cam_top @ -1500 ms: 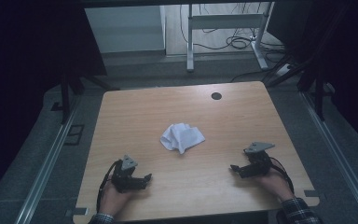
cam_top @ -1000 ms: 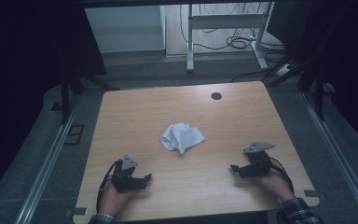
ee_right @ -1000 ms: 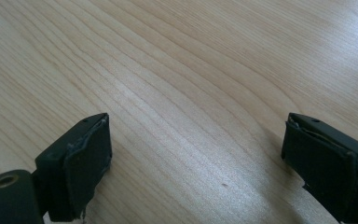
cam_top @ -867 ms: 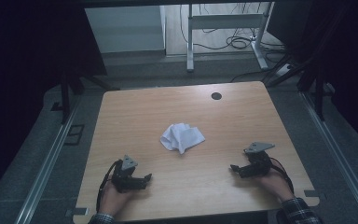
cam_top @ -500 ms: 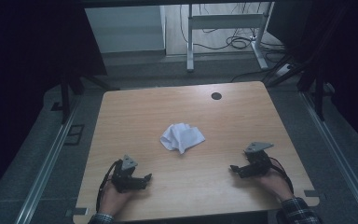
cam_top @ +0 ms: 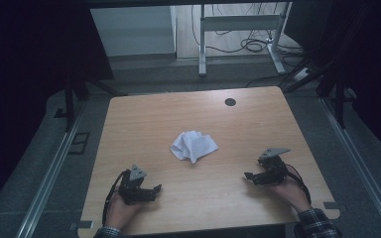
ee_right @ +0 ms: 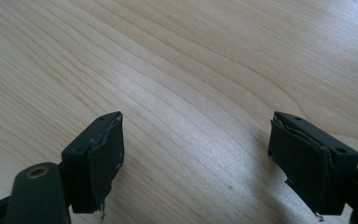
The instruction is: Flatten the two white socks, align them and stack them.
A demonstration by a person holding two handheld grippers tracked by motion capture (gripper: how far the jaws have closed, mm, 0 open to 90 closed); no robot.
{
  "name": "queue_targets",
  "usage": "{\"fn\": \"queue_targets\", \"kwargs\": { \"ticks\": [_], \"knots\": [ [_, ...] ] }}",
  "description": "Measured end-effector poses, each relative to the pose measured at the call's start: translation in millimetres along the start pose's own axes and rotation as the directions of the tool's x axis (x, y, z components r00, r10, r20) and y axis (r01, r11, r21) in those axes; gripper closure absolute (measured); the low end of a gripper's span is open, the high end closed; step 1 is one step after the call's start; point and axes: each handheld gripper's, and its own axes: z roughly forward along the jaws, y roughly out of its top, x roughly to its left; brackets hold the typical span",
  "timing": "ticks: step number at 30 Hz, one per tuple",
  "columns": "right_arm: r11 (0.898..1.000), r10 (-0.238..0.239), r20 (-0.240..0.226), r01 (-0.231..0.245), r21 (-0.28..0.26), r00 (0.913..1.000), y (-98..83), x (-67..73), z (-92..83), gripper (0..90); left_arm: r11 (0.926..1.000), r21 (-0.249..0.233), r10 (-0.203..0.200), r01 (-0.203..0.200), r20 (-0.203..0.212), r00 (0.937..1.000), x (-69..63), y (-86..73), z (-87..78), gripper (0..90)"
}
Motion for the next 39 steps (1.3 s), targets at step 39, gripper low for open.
{"fn": "queue_targets", "kwargs": {
  "ticks": [39],
  "knots": [
    [0.994,-0.099,-0.142,0.090,-0.065,0.9848,85.2,56.6,20.4,40.8,1.0000,-0.002,0.000,0.000,0.000,1.0000,0.0,-0.1,0.1,11.1]
  ]
}}
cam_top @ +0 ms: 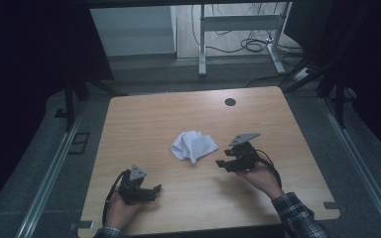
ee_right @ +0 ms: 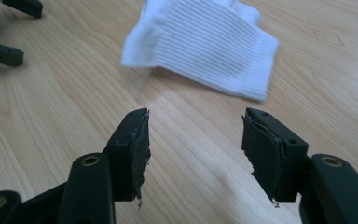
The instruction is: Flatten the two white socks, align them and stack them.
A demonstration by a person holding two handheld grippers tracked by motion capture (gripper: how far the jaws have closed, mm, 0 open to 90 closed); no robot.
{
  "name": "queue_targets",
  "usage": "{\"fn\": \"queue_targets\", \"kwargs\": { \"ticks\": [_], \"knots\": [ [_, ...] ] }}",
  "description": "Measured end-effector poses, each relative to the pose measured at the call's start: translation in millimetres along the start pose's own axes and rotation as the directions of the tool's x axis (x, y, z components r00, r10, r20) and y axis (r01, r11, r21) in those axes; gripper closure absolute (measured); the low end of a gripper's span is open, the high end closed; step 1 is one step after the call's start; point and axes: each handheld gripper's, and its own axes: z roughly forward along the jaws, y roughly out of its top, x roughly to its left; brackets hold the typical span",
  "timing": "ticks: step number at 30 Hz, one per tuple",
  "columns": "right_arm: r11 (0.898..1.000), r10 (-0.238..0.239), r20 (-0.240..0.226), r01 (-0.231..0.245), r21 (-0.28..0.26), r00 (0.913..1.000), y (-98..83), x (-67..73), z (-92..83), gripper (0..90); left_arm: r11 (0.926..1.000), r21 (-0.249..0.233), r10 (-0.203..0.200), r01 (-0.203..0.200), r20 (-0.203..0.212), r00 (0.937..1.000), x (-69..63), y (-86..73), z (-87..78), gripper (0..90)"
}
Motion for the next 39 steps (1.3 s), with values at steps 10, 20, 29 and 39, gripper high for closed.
{"fn": "queue_targets", "kwargs": {
  "ticks": [10,20,29,39],
  "knots": [
    [1.000,-0.014,-0.033,0.014,-0.003,0.9993,18.0,11.5,13.3,41.8,1.0000,-0.001,0.000,0.000,0.000,1.0000,0.0,0.0,0.1,11.1],
    [1.000,-0.010,-0.063,0.009,-0.024,0.9979,40.9,17.4,25.7,46.1,1.0000,0.000,0.006,-0.006,0.000,1.0000,0.4,0.1,0.0,11.1],
    [1.000,-0.007,-0.077,0.005,-0.028,0.9970,59.4,23.1,43.2,52.1,1.0000,0.000,0.007,-0.007,0.000,1.0000,0.5,0.1,0.1,11.1],
    [0.999,0.037,-0.020,-0.037,-0.004,0.9991,66.6,27.2,78.2,42.8,1.0000,0.001,0.008,-0.008,-0.001,1.0000,0.6,0.2,0.0,11.1]
  ]
}}
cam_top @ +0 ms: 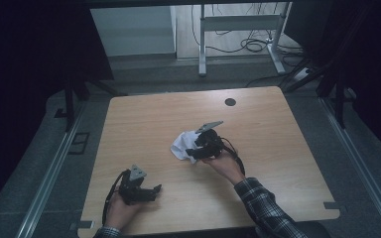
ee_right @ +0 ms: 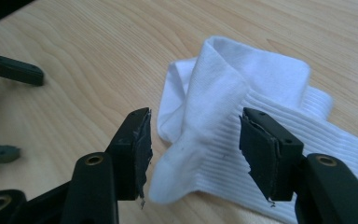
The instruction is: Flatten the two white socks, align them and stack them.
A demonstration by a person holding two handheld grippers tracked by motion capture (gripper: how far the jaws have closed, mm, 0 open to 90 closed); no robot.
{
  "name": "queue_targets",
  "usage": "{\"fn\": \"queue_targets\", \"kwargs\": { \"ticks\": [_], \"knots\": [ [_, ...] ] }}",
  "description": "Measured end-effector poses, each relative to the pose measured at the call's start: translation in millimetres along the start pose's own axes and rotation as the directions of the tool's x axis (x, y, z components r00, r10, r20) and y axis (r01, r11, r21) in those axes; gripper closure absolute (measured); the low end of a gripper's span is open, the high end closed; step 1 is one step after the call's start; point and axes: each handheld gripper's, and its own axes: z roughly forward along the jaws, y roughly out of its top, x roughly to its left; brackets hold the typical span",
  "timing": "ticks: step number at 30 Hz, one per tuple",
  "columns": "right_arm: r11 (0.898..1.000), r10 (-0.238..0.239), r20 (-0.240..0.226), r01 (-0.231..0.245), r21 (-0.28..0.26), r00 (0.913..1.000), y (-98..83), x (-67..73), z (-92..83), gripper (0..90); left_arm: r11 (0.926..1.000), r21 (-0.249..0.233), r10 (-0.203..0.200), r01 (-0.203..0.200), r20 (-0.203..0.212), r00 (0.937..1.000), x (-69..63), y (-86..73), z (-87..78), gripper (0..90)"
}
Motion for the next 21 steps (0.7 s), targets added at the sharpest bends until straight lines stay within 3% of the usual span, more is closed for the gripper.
{"fn": "queue_targets", "kwargs": {
  "ticks": [2,5,6,7,9,14,16,18,19,21],
  "knots": [
    [1.000,-0.002,0.008,0.002,0.007,1.0000,-0.5,0.2,3.5,43.6,1.0000,0.000,0.000,0.000,0.000,1.0000,0.0,0.0,0.0,11.1],
    [0.999,-0.019,0.046,0.017,0.034,0.9988,-3.9,1.0,13.1,51.6,1.0000,0.000,0.001,-0.001,0.000,1.0000,0.1,0.0,0.0,11.1],
    [0.999,-0.024,0.057,0.022,0.043,0.9981,-5.2,0.9,15.3,56.4,1.0000,0.000,-0.002,0.002,0.000,1.0000,-0.1,0.0,0.0,11.1],
    [0.998,-0.031,0.059,0.028,0.053,0.9978,-8.0,-0.2,17.5,71.4,1.0000,-0.002,-0.005,0.005,0.000,1.0000,-0.4,-0.1,0.1,11.1],
    [0.997,-0.032,0.056,0.029,0.066,0.9979,-10.0,-1.4,18.9,82.7,1.0000,-0.002,-0.006,0.006,0.000,1.0000,-0.5,-0.1,0.1,11.1],
    [0.998,-0.027,0.049,0.024,0.060,0.9984,-10.4,-4.4,11.9,85.1,1.0000,0.000,-0.002,0.002,0.000,1.0000,-0.2,0.0,0.0,11.1],
    [0.998,-0.035,0.051,0.032,0.054,0.9981,-6.8,-6.0,-3.1,85.2,1.0000,-0.002,-0.001,0.001,0.001,1.0000,-0.1,0.0,0.1,11.1],
    [0.998,-0.034,0.049,0.031,0.052,0.9983,-5.9,-6.5,-7.4,85.2,1.0000,-0.002,-0.001,0.001,0.001,1.0000,-0.1,0.0,0.1,11.1],
    [0.998,-0.040,0.049,0.037,0.053,0.9980,-3.9,-8.3,-20.8,85.1,1.0000,-0.001,-0.002,0.002,0.001,1.0000,-0.1,0.0,0.1,11.1],
    [0.997,-0.051,0.057,0.047,0.053,0.9971,-3.8,-10.0,-31.7,85.1,1.0000,-0.002,-0.002,0.002,0.001,1.0000,-0.1,0.0,0.1,11.1]
  ]
}}
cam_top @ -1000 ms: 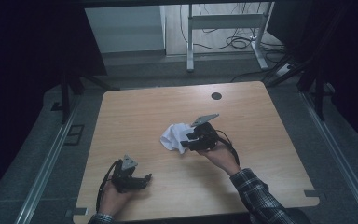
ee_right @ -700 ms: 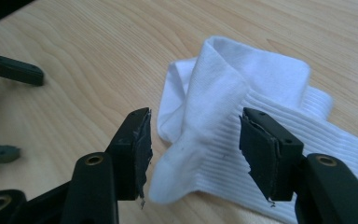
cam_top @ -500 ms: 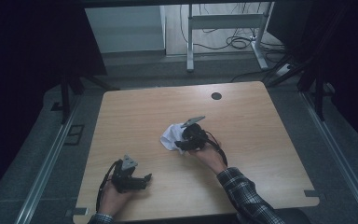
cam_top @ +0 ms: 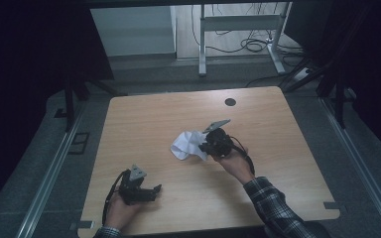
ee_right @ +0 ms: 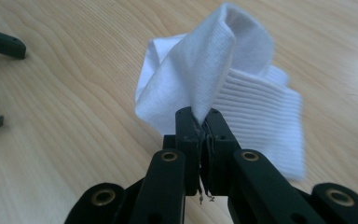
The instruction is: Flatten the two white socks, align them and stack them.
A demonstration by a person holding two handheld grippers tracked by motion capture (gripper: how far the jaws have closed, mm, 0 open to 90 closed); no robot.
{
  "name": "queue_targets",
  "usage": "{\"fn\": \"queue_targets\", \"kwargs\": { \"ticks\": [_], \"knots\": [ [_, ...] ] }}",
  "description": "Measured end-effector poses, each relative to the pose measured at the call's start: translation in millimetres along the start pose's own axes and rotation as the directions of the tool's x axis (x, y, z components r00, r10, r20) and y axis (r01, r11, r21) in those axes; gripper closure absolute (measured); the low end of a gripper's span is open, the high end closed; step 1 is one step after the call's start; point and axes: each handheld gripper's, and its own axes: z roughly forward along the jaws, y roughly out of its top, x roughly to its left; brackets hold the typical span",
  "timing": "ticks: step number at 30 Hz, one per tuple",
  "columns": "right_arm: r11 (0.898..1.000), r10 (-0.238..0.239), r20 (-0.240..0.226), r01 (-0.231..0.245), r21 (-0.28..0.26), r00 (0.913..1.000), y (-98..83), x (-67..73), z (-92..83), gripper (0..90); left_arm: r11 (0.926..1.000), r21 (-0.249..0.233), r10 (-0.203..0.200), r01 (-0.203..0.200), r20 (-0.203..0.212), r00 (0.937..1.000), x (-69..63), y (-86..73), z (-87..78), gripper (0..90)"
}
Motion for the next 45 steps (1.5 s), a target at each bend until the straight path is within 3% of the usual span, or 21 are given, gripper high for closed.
{"fn": "queue_targets", "kwargs": {
  "ticks": [5,9,17,20,27,30,32,39,40,45],
  "knots": [
    [1.000,-0.003,0.016,0.003,0.007,0.9999,-5.6,-7.4,-23.8,85.1,1.0000,0.000,0.000,0.000,0.000,1.0000,0.0,0.0,0.0,11.1],
    [1.000,0.005,0.026,-0.006,0.015,0.9996,-21.1,-20.5,-51.0,85.0,1.0000,0.000,0.001,-0.001,0.000,1.0000,0.0,0.0,0.0,11.1],
    [0.998,0.025,0.046,-0.028,0.060,0.9986,-48.3,-37.1,-76.1,83.8,0.9999,-0.001,-0.012,0.012,-0.005,0.9999,-0.8,0.5,0.6,11.1],
    [0.997,0.037,0.047,-0.040,0.069,0.9982,-55.5,-41.3,-76.1,81.8,0.9999,-0.001,-0.013,0.013,-0.006,0.9999,-0.9,0.5,0.7,11.2],
    [0.988,0.076,0.052,-0.082,0.129,0.9958,-84.9,-52.1,-56.5,63.4,0.9999,-0.001,-0.014,0.014,-0.007,0.9999,-1.0,0.6,0.7,11.1],
    [0.989,0.084,0.050,-0.090,0.118,0.9952,-86.1,-54.3,-59.6,60.9,0.9999,-0.001,-0.013,0.013,-0.007,0.9999,-1.0,0.6,0.8,11.1],
    [0.992,0.091,0.061,-0.095,0.081,0.9940,-83.3,-60.1,-71.0,59.7,0.9999,-0.001,-0.013,0.013,-0.006,0.9999,-1.0,0.8,0.9,11.1],
    [0.991,0.116,0.100,-0.122,0.049,0.9881,-80.5,-77.1,-81.0,67.3,0.9999,-0.001,-0.013,0.013,-0.006,0.9999,-0.9,0.9,1.0,11.1],
    [0.988,0.141,0.113,-0.148,0.048,0.9835,-82.0,-84.9,-77.7,72.3,0.9999,-0.001,-0.013,0.013,-0.006,0.9999,-0.9,0.9,1.0,11.1],
    [0.981,0.186,0.115,-0.191,0.034,0.9758,-86.4,-95.9,-62.3,80.5,0.9999,-0.001,-0.013,0.013,-0.006,0.9999,-0.9,0.9,1.0,11.1]
  ]
}}
